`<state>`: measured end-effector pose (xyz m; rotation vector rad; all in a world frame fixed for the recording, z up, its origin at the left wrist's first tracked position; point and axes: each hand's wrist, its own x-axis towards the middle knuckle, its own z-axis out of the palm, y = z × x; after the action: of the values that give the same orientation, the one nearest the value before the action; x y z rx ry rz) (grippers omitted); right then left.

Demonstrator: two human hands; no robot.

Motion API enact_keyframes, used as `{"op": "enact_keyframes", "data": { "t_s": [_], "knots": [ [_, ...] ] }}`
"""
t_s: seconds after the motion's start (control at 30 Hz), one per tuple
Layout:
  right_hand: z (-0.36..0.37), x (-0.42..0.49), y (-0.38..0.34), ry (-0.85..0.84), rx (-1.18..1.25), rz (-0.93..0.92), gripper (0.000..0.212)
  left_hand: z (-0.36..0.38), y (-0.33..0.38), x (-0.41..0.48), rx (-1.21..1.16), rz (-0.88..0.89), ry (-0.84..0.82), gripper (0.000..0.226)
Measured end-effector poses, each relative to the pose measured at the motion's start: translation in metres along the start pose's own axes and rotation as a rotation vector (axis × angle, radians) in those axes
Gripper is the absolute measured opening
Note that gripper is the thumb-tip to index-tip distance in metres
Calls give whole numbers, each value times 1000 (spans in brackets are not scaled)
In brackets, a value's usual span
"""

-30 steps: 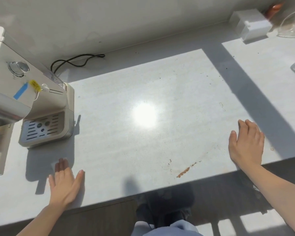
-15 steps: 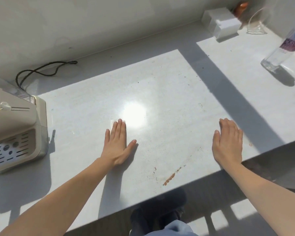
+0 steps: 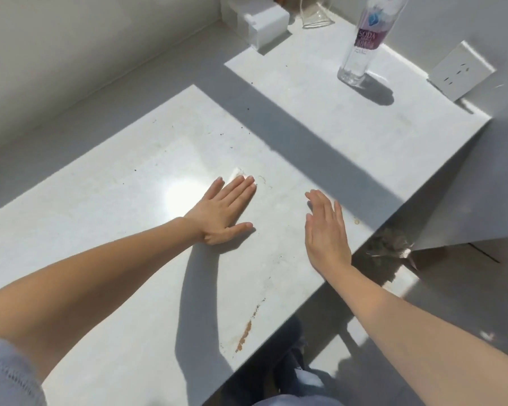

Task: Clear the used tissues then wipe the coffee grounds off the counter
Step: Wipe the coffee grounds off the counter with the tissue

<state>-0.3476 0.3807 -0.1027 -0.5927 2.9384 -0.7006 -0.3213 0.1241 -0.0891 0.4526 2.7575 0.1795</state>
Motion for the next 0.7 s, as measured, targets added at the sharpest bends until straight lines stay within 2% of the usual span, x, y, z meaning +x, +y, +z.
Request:
{"op": "enact_keyframes", "data": {
  "t_s": [0.23,0.4,0.53,0.7],
  "knots": [
    [-4,-1,-4,37,42,72,51,-21,11,69,88,352,-50,84],
    [-4,-1,-2,41,117,91,55,-18,23,68,154,606,-101,86],
    [-4,-1,-3,45,120,95,55,-14,45,53,168,663,-154,88],
    [-3,-1,-2,37,103,105,54,-7,68,26,73,682,-212,87]
  ]
}}
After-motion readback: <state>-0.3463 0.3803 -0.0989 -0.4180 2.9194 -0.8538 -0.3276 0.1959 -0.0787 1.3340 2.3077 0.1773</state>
